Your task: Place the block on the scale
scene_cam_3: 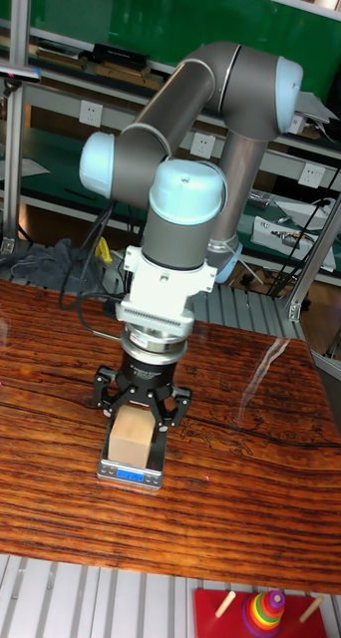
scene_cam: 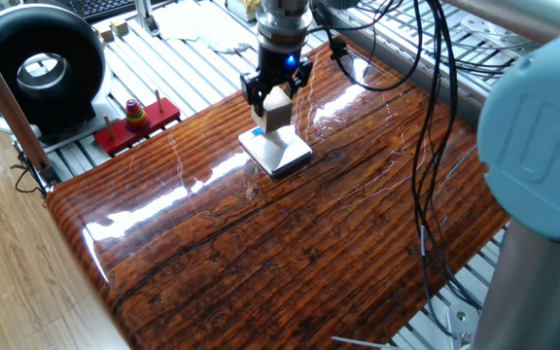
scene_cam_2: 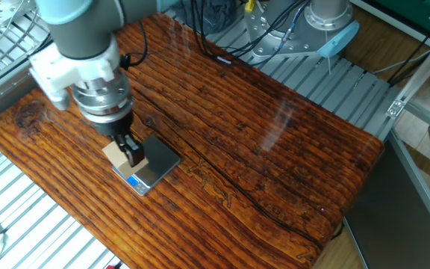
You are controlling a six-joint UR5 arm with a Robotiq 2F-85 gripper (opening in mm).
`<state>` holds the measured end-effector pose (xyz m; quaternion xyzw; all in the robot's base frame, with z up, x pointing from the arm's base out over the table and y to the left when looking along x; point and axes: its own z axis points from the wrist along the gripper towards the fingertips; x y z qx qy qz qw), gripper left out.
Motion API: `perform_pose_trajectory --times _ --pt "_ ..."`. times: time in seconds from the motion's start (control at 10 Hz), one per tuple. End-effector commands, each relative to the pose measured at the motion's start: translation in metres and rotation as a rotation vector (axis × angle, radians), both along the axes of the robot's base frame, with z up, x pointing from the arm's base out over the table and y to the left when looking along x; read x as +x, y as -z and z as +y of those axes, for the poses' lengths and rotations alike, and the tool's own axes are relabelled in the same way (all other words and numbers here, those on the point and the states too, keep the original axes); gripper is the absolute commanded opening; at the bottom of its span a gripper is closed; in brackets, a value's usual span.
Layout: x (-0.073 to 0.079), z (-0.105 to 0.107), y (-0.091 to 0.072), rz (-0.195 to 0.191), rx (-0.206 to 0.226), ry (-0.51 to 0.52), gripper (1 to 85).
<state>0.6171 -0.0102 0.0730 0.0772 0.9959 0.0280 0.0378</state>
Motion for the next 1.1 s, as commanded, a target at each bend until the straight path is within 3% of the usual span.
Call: perform_pose_trajectory --times 0.0,0.4,0.6,0.9,1.0 --pt "-0.009 0.011 0.003 -0.006 0.013 -0.069 1.0" --pt "-0.016 0.01 0.008 -0.001 -0.011 -0.116 1.0" --pt "-0.018 0.01 0.013 -0.003 0.007 -0.109 1.0" --pt "-0.018 0.007 0.016 -0.005 0.004 -0.117 8.3" --pt "-0.017 0.007 0.018 -0.007 0.004 -0.117 15.3"
